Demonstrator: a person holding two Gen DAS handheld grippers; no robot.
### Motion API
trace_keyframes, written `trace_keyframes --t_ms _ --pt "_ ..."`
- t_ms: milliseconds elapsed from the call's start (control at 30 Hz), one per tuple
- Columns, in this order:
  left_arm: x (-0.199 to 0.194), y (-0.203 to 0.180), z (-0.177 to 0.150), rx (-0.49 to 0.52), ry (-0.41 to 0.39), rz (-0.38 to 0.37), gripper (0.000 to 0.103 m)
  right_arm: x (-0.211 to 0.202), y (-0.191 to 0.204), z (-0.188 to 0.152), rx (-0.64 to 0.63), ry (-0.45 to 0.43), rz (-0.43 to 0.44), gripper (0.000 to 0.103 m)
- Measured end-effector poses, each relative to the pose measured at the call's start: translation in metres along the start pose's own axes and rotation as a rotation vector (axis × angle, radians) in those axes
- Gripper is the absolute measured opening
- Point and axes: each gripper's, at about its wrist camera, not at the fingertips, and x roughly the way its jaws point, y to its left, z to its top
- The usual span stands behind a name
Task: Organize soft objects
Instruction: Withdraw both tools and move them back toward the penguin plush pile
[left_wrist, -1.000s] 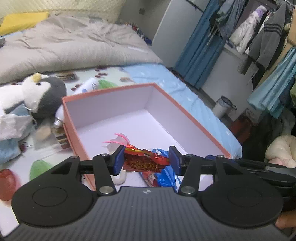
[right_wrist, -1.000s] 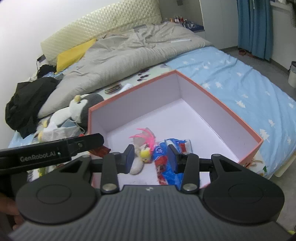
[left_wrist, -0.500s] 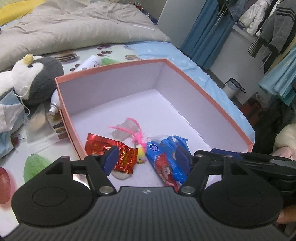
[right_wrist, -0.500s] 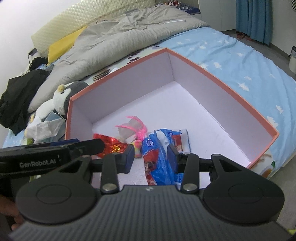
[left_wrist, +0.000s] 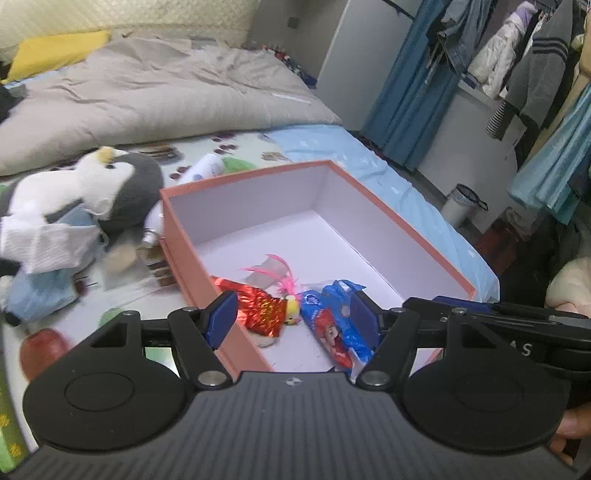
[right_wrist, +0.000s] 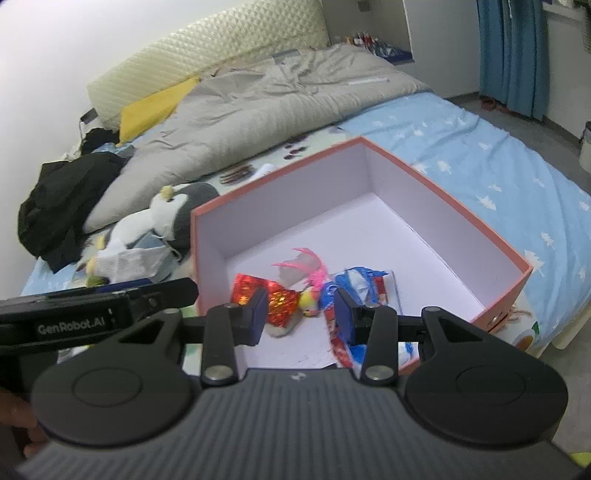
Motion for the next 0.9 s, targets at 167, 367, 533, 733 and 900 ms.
trace_keyframes --t_ms 167,367,533,733,900 --pt "-0.039 0.008 -0.015 -0.014 -0.037 0.024 0.072 -0.023 0.017 -0.011 -0.016 -0.022 0.020 0.043" --pt "-0.079 0.019 -0.035 -0.026 -0.073 0.059 0.072 -0.043 0.039 -0.023 -0.044 -0.037 0.054 0.043" --pt "-0.111 0.026 -0.050 -0.040 -0.108 0.083 0.072 -0.056 0.059 -0.032 -0.072 -0.049 0.093 0.043" --pt "-0.144 0.033 -0.067 -0.051 -0.145 0.127 0.072 -0.067 0.079 -0.044 -0.097 -0.047 0.143 0.043" --pt "-0.162 0.042 -0.082 -0.072 -0.155 0.160 0.072 -0.072 0.094 -0.054 -0.123 -0.036 0.181 0.043"
